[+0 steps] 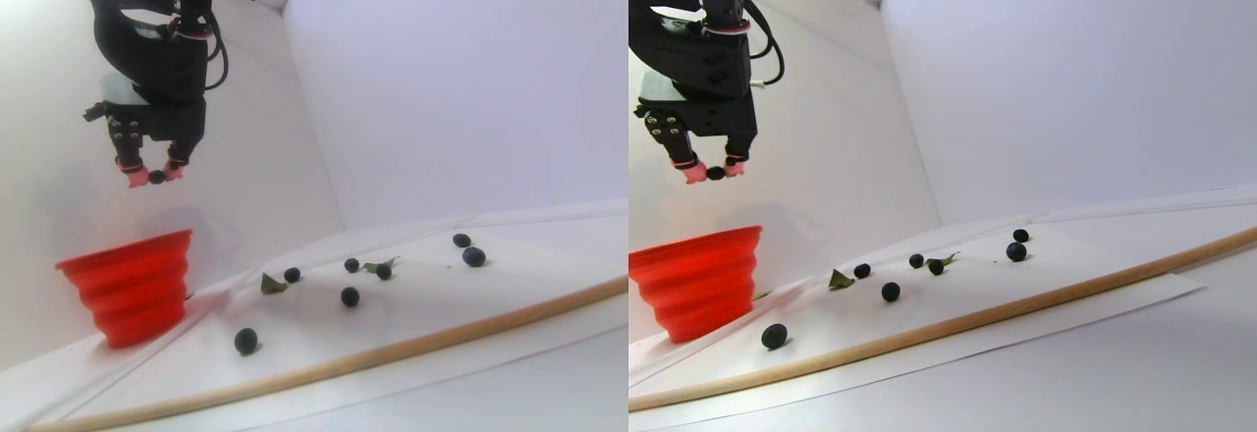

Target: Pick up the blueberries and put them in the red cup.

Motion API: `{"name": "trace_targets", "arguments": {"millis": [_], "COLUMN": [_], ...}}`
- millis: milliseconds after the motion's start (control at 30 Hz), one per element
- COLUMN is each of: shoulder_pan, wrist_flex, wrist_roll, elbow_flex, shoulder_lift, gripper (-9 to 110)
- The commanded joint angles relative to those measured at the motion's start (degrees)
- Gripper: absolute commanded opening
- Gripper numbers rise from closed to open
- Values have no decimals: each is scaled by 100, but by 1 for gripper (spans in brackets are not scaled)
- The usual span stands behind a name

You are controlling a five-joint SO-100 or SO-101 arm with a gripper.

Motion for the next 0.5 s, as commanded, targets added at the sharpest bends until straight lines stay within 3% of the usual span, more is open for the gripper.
{"name": "trace_targets", "arguments": {"millis": [0, 467], "shoulder_pan": [-316, -554], "wrist_flex": [0, -70], "wrist_roll": [26, 79], "elbow_flex": [-686, -1072], "shoulder_lift": [44, -483], "gripper": [11, 11]}}
